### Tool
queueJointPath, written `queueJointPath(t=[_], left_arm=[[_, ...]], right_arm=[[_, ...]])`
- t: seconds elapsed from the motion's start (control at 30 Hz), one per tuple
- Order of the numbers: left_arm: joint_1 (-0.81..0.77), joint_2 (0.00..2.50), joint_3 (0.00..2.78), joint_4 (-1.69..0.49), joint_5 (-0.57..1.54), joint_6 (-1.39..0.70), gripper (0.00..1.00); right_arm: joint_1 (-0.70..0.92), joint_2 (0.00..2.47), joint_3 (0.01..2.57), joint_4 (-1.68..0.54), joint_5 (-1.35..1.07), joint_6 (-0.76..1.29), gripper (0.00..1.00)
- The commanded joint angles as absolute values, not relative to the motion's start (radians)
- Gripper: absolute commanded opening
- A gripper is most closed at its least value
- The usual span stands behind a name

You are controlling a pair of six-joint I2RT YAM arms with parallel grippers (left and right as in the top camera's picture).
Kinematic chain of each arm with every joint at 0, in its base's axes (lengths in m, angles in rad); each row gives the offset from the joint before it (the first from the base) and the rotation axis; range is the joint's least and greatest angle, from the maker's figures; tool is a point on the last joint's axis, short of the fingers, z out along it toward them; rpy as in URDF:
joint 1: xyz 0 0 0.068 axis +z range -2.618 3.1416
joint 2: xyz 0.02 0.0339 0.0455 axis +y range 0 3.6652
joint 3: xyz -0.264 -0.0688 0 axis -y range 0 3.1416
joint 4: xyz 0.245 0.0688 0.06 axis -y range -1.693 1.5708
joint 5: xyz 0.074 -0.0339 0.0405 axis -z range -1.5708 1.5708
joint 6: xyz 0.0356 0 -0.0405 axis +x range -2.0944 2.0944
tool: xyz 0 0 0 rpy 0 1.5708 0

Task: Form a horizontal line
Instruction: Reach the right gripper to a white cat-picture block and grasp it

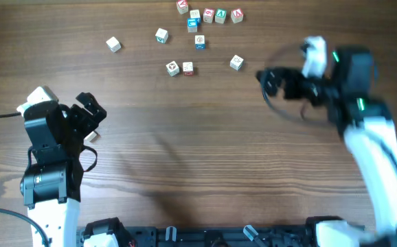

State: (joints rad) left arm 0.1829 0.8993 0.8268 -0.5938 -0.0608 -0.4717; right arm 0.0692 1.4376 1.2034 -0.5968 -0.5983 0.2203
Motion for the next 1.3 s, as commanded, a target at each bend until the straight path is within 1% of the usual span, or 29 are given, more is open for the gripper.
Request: queueJointPath(t=[0.0,0.07,0.13,0.2,0.23,0.27,0.3,0.43,0.53,0.67,0.87,1.1,1.27], left_arm=[[0.188,0.905,0.846,-0.6,-0.053,-0.452,1.0],[0.188,0.917,0.846,-0.6,-0.053,-0.452,1.0],[0.194,0.934,0.85,-0.601,-0.052,-0.452,1.0],[0.214,0.959,0.865,-0.616,-0.053,-0.452,1.0],[0.238,0.979,0.879,-0.628,-0.053,-0.451,1.0],[0.256,0.992,0.887,-0.634,-0.053,-0.451,1.0],[0.275,1.003,0.892,-0.637,-0.052,-0.452,1.0],[0.338,1.017,0.892,-0.636,-0.052,-0.452,1.0],[0.366,1.015,0.892,-0.638,-0.052,-0.452,1.0],[0.369,1.015,0.892,-0.649,-0.052,-0.452,1.0],[0.369,1.015,0.892,-0.648,-0.053,-0.452,1.0],[0.369,1.015,0.892,-0.648,-0.054,-0.452,1.0],[0.369,1.015,0.892,-0.648,-0.107,-0.452,1.0]], right_arm=[[0.139,1.641,1.476,-0.71,-0.717,0.148,1.0],[0.157,1.71,1.536,-0.685,-0.756,0.221,1.0],[0.17,1.748,1.535,-0.614,-0.764,0.322,1.0],[0.201,1.793,1.534,-0.509,-0.762,0.327,0.99],[0.234,1.825,1.535,-0.455,-0.734,0.327,0.91],[0.257,1.845,1.538,-0.432,-0.701,0.36,0.84],[0.282,1.866,1.542,-0.416,-0.651,0.384,0.82],[0.385,1.97,1.58,-0.387,-0.415,0.393,0.81],[0.444,2.071,1.639,-0.409,-0.239,0.396,0.76],[0.467,2.158,1.676,-0.377,-0.137,0.423,0.75],[0.492,2.266,1.676,-0.233,-0.138,0.449,0.76],[0.514,2.346,1.676,-0.152,-0.157,0.472,0.77],[0.53,2.356,1.676,-0.115,-0.147,0.466,0.77]])
